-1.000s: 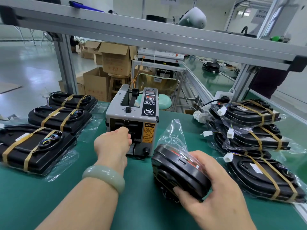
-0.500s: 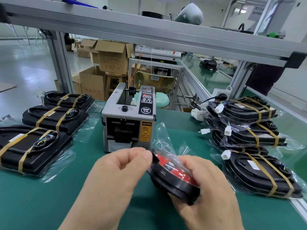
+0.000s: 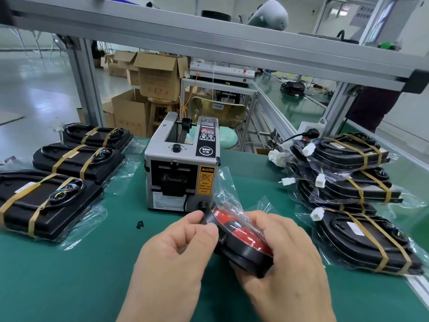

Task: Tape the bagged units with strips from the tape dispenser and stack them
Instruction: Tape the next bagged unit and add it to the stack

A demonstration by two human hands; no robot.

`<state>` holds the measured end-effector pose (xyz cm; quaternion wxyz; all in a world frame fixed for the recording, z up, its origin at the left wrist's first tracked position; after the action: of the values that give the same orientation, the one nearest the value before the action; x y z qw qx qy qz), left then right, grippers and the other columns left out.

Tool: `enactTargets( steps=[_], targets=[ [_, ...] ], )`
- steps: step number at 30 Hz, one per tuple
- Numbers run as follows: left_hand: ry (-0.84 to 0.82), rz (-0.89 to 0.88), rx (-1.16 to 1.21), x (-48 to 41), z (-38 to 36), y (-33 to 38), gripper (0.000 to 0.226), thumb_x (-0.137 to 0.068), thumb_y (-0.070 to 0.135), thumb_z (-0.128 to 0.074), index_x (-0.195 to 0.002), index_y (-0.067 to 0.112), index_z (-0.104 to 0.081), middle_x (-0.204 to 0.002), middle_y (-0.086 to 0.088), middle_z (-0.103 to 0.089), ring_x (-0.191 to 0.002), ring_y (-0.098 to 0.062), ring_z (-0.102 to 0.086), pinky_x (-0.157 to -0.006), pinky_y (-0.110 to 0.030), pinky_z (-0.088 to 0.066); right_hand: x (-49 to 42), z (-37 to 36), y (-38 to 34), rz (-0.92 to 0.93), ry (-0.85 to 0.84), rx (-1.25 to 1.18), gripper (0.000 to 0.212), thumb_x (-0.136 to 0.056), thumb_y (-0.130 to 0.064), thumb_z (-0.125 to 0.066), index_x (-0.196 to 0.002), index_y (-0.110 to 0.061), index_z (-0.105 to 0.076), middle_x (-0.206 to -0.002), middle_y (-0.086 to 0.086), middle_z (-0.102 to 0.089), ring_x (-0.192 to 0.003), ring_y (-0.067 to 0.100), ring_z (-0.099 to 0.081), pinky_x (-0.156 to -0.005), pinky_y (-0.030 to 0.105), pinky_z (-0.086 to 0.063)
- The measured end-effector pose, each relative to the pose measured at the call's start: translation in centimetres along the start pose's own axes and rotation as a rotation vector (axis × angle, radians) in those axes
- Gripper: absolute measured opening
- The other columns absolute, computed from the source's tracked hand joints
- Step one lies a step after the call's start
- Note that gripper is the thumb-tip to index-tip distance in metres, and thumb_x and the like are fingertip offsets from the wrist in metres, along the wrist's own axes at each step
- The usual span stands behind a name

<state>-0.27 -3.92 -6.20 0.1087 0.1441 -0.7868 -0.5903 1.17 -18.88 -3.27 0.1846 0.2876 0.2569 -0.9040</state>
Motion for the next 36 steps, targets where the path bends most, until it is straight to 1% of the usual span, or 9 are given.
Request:
enactTargets(
  steps=[3,10,18,20,24,28,31,34,36],
  targets=[
    [0.013,0.003,0.026,0.0,-0.2,-0.1,0.042,-0.046,0.056,-0.070,-0.070,0.023,-0.077,-0.103,0.010,-0.073,-0.108,-0.003,-0.061,-0.104,-0.047,-0.041,0.0,0.0,0.0,0.001,0.013,0.014,0.067,-0.043,-0.017,-0.088,-0.104,-0.035,-0.066,-0.094,-0.013,-0.062,-0.081,0.020,-0.061,-0.068,0.034,-0.050],
    [0.025,0.025,-0.028,-0.1,-0.3,0.0,0.043,-0.046,0.058,-0.067,-0.065,0.021,-0.075,-0.089,0.001,-0.071,-0.102,0.006,-0.061,-0.105,-0.045,-0.041,0.1,-0.1,-0.1,-0.001,0.014,0.022,0.068,-0.043,-0.016,-0.089,-0.104,-0.033,-0.066,-0.093,-0.011,-0.062,-0.080,0.021,-0.060,-0.067,0.035,-0.049],
    [0.039,0.009,-0.147,0.3,-0.5,0.5,0.027,-0.069,0.041,-0.065,-0.050,0.021,-0.066,-0.051,0.005,-0.062,-0.105,0.016,-0.055,-0.103,-0.036,-0.039,0.0,-0.2,-0.1,-0.016,-0.010,0.023,0.068,-0.043,-0.017,-0.090,-0.106,-0.030,-0.067,-0.095,-0.009,-0.063,-0.082,0.023,-0.061,-0.069,0.036,-0.049],
    [0.047,0.001,-0.154,0.4,-0.6,0.5,0.029,-0.079,0.036,-0.070,-0.054,0.022,-0.067,-0.054,0.002,-0.065,-0.102,0.018,-0.055,-0.101,-0.035,-0.040,0.0,-0.2,-0.1,-0.020,-0.008,0.025,0.070,-0.042,-0.017,-0.090,-0.106,-0.030,-0.067,-0.095,-0.009,-0.063,-0.081,0.022,-0.061,-0.068,0.035,-0.049],
    [0.081,-0.024,-0.172,0.5,-0.6,0.8,0.018,-0.063,0.039,-0.065,-0.062,0.023,-0.072,-0.080,0.017,-0.073,-0.093,0.018,-0.058,-0.092,-0.029,-0.041,0.0,-0.2,-0.2,-0.016,0.004,0.025,0.072,-0.040,-0.018,-0.090,-0.106,-0.032,-0.065,-0.095,-0.010,-0.062,-0.081,0.022,-0.060,-0.067,0.033,-0.047],
    [0.102,-0.031,-0.188,0.5,-0.7,0.8,0.018,-0.062,0.041,-0.066,-0.062,0.025,-0.074,-0.098,0.018,-0.071,-0.086,0.018,-0.060,-0.080,-0.018,-0.039,0.0,-0.2,-0.3,-0.015,0.022,0.014,0.077,-0.040,-0.018,-0.090,-0.107,-0.038,-0.058,-0.095,-0.012,-0.061,-0.081,0.020,-0.058,-0.067,0.032,-0.044],
    [0.082,-0.026,-0.181,0.6,-0.7,0.6,0.023,-0.066,0.049,-0.067,-0.066,0.027,-0.075,-0.091,0.011,-0.072,-0.087,0.012,-0.061,-0.092,-0.026,-0.043,0.0,-0.1,-0.3,-0.014,0.026,0.019,0.076,-0.041,-0.018,-0.090,-0.107,-0.038,-0.058,-0.095,-0.012,-0.061,-0.080,0.020,-0.058,-0.067,0.031,-0.043],
    [0.076,0.015,-0.180,0.7,-0.7,0.6,0.026,-0.064,0.053,-0.064,-0.068,0.030,-0.075,-0.088,-0.016,-0.060,-0.070,-0.016,-0.054,-0.101,-0.038,-0.044,0.0,-0.1,-0.2,-0.018,0.019,0.026,0.072,-0.041,-0.017,-0.089,-0.105,-0.034,-0.063,-0.095,-0.011,-0.062,-0.081,0.023,-0.060,-0.067,0.032,-0.045],
    [0.067,0.016,-0.191,0.7,-0.7,0.7,0.021,-0.065,0.051,-0.066,-0.069,0.033,-0.075,-0.093,-0.011,-0.056,-0.076,-0.017,-0.059,-0.101,-0.036,-0.043,0.0,-0.1,-0.1,-0.024,0.014,0.022,0.071,-0.041,-0.017,-0.089,-0.105,-0.033,-0.064,-0.096,-0.011,-0.062,-0.081,0.023,-0.060,-0.068,0.033,-0.046]
  ],
)
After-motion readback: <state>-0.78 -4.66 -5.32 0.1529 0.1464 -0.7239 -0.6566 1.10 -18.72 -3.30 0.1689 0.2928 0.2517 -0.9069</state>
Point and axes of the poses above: each hand's wrist, its own x-axis away from the middle knuckle, its own z-axis out of the back of the hand, y = z × x, the point moved 4 cm from there along -x, towards the middle knuckle
